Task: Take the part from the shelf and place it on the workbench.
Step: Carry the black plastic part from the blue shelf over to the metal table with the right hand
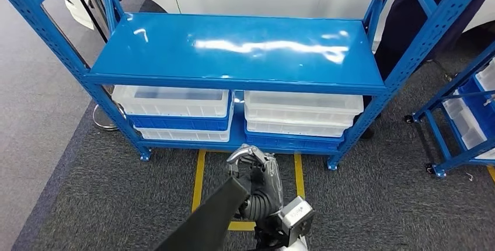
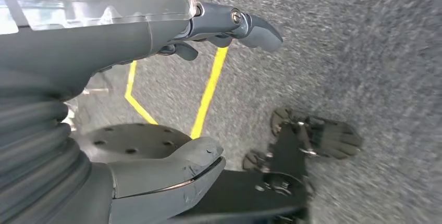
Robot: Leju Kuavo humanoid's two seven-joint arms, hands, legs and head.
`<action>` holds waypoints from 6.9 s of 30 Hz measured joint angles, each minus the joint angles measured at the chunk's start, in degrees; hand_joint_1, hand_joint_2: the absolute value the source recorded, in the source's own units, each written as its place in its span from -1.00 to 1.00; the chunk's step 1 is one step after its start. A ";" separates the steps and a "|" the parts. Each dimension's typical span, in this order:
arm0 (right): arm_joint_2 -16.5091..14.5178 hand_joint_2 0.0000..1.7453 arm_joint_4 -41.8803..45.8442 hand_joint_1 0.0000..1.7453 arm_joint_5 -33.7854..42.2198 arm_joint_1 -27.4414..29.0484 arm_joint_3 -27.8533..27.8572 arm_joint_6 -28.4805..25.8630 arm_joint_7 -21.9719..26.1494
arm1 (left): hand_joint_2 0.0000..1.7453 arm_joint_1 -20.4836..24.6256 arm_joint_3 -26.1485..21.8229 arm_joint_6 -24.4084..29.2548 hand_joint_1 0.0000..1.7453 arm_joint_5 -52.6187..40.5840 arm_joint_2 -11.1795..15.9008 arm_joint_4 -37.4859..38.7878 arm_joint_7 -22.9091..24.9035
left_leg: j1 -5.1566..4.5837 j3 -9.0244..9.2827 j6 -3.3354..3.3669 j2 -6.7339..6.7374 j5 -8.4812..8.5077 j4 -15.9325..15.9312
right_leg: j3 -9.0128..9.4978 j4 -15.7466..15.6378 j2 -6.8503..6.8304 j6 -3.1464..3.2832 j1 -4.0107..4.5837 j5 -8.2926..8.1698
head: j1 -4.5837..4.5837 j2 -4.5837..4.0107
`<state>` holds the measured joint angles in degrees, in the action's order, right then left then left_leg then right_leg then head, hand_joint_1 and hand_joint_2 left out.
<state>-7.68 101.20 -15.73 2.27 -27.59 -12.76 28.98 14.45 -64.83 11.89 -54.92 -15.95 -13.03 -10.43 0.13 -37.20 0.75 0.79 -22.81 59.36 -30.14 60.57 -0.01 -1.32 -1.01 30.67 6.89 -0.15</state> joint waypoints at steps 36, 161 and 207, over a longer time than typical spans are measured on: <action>-0.43 1.00 -8.95 1.00 10.66 -1.09 0.45 8.53 2.93 | 1.00 -0.93 -0.26 -0.56 -1.00 7.51 1.43 -0.42 -1.82 | 0.52 2.48 -1.90 1.45 -8.21 5.14 | -4.57 -0.98 -0.46 3.16 0.05 -4.97 | 0.03 0.00; -5.64 1.00 -13.99 1.00 12.33 4.65 15.90 21.66 6.19 | 1.00 -2.32 1.18 -2.43 -1.00 14.35 4.48 -0.88 -3.64 | 0.74 0.45 -1.78 -0.03 -14.06 13.53 | -4.11 -2.04 1.64 3.60 1.09 -4.27 | 0.40 0.00; -5.59 1.00 -13.34 1.00 11.36 5.47 16.56 20.60 7.29 | 1.00 -2.45 4.29 -4.63 -1.00 16.00 5.01 -1.11 -9.09 | 0.79 6.23 1.14 0.07 -5.95 -1.37 | -12.30 13.82 0.50 0.06 0.87 2.92 | 0.65 0.00</action>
<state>-13.27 87.87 -4.37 7.74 -11.03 7.85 36.28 12.00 -60.54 7.26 -38.92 -10.95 -14.14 -19.52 0.92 -30.98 1.88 0.87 -28.77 57.99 -42.44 74.39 0.49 -1.26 -0.13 33.60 7.53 -0.15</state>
